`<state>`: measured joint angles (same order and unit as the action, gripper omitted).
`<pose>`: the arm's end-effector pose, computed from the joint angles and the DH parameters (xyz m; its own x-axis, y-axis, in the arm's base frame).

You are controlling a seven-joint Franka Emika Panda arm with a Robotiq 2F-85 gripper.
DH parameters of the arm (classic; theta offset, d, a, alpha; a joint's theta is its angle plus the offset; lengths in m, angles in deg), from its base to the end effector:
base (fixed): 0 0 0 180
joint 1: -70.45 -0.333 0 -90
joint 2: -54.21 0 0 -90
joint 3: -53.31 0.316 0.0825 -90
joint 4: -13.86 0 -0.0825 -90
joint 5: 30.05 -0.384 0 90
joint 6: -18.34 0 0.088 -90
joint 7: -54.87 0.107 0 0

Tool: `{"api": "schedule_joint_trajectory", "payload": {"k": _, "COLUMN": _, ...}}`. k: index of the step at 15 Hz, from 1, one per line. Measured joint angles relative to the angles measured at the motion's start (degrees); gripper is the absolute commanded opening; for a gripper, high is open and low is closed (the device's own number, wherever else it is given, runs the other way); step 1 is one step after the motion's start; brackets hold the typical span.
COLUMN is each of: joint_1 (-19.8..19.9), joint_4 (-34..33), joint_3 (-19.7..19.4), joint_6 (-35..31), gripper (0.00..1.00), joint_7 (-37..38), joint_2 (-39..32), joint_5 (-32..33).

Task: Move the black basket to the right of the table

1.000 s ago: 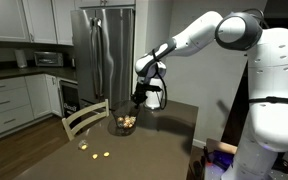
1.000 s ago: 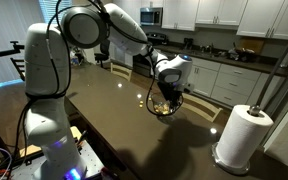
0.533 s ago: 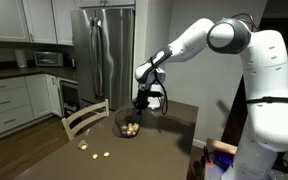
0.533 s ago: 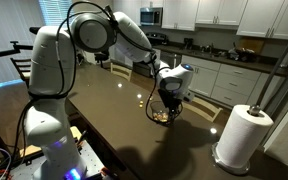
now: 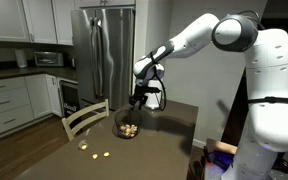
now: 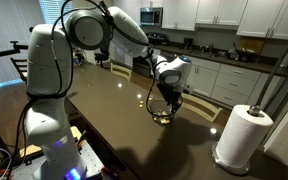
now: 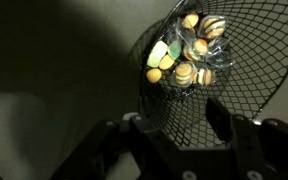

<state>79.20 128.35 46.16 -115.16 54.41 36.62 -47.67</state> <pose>0.5846 -0.1584 0.3102 0.8899 -0.4560 0.0124 -0.4457 -0.8750 -0.1890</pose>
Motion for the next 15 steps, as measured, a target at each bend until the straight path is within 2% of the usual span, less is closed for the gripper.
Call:
{"api": "schedule_joint_trajectory", "payload": {"k": 2, "joint_1": -1.17, "joint_4": 0.24, "joint_3": 0.56, "joint_6": -0.02, "gripper": 1.00, "joint_7": 0.30, "joint_2": 2.00, "joint_5": 2.17}}
{"api": "schedule_joint_trajectory", "payload": {"k": 8, "joint_1": -4.77, "joint_4": 2.39, "joint_3": 3.03, "joint_6": -0.06, "gripper": 1.00, "joint_7": 0.24, "joint_2": 7.46, "joint_5": 8.57}}
{"api": "schedule_joint_trajectory", "payload": {"k": 15, "joint_1": -5.56, "joint_4": 5.02, "joint_3": 4.87, "joint_6": 0.05, "gripper": 1.00, "joint_7": -3.85, "joint_2": 10.02, "joint_5": 9.46}}
